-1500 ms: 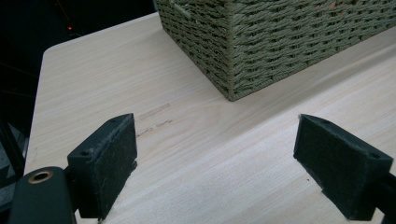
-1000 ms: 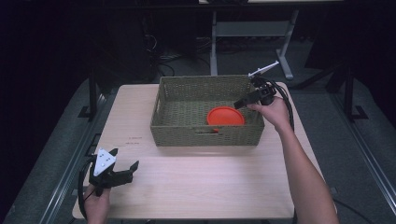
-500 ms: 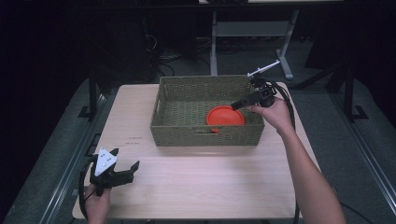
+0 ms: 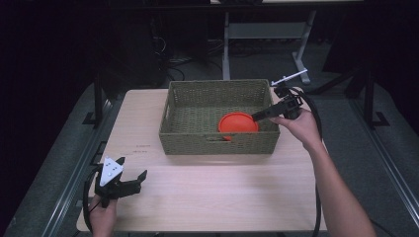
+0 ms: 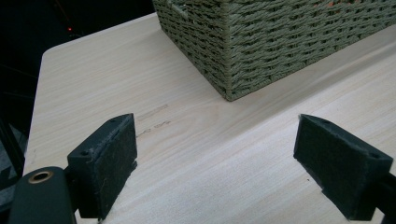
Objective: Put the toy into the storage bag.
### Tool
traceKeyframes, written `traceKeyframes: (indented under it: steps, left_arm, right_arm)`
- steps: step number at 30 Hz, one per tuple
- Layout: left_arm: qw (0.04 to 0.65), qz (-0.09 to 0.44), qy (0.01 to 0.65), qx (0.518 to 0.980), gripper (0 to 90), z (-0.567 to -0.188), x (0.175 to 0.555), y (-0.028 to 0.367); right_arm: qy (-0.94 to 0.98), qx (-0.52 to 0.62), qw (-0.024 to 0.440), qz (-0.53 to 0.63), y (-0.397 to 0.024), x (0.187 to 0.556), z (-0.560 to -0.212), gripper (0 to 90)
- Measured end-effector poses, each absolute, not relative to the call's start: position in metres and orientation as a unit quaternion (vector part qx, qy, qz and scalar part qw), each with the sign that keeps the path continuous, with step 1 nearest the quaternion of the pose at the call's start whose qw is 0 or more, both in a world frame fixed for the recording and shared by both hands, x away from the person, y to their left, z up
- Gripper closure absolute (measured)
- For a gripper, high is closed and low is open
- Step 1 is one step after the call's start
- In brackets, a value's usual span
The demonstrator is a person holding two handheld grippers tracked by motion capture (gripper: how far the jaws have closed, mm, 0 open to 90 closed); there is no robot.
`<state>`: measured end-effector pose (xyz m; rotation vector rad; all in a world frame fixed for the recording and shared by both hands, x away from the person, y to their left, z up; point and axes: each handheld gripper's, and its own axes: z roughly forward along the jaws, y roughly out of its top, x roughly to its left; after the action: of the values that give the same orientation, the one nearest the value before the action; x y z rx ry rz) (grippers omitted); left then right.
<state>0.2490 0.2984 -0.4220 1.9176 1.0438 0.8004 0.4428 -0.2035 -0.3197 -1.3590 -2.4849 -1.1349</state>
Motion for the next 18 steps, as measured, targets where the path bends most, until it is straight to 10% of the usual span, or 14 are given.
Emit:
traceKeyframes:
  steps: [18]
  left_arm:
    - [0.395, 0.317, 0.411, 0.758, 12.8, -0.422, 0.248, 0.298]
  right_arm:
    - [-0.807, -0.435, 0.03, -0.398, -0.237, 0.401, -0.318, 30.5]
